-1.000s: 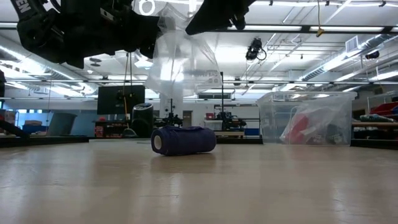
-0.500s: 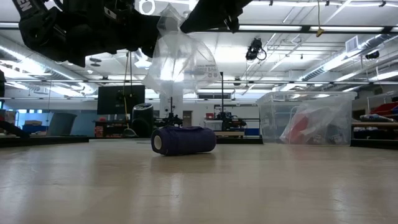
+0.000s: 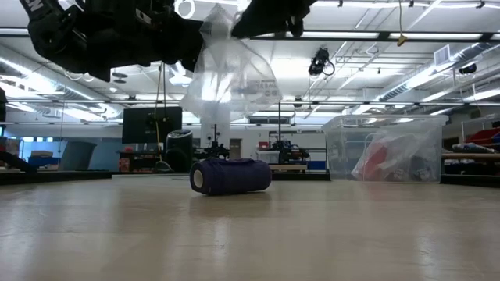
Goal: Roll bandage
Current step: Open the transparent zip bag, then put the blue rolled bandage inside the transparent zip bag
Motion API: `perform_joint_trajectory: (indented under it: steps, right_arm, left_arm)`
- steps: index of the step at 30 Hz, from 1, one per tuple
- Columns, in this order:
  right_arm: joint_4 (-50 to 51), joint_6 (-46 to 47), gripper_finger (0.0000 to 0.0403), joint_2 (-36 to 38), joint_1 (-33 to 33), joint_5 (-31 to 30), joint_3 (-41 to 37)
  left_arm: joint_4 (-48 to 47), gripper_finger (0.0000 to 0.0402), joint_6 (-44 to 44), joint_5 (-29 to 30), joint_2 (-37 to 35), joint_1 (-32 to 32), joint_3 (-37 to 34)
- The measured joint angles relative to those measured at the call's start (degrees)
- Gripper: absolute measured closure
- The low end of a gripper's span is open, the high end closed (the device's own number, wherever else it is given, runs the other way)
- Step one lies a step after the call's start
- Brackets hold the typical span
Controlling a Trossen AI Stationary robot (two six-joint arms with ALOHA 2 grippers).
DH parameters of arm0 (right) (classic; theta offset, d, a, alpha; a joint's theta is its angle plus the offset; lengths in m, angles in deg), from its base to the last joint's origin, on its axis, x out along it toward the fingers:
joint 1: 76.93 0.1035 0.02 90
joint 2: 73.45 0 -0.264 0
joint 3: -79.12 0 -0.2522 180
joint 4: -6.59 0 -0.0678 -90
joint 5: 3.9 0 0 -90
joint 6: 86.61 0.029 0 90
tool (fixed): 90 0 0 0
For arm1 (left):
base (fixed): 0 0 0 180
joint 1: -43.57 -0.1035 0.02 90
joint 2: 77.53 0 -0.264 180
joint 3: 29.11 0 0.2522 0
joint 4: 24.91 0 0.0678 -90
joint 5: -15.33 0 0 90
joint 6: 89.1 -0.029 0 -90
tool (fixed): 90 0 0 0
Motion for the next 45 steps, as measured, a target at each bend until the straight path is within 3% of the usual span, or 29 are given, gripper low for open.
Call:
perform_joint_trajectory:
  steps: [7,20,30,36,45]
  right_arm:
    - [7.51,5.72,0.0371,0.55,3.31,-5.24,0.02]
    - [15.53,11.98,0.0266,5.33,12.18,-14.78,0.02]
    - [19.52,15.55,0.0213,8.76,19.54,-22.87,0.02]
    - [19.08,13.33,0.0202,6.24,20.09,-22.11,0.02]
    - [9.44,2.04,0.0204,2.38,16.32,-11.31,0.02]
  left_arm:
    - [0.06,0.0401,-0.06,0.2,0.0,0.0,0.0]
    - [-0.49,0.0401,-0.11,0.15,0.0,-0.11,0.0]
    - [-2.18,0.0401,-1.4,0.31,-0.17,-1.48,0.0]
    - [-2.59,0.0401,-1.4,0.38,-0.18,-5.09,-0.02]
    - [-3.19,0.0401,0.6,-4.93,-0.22,-12.49,-0.02]
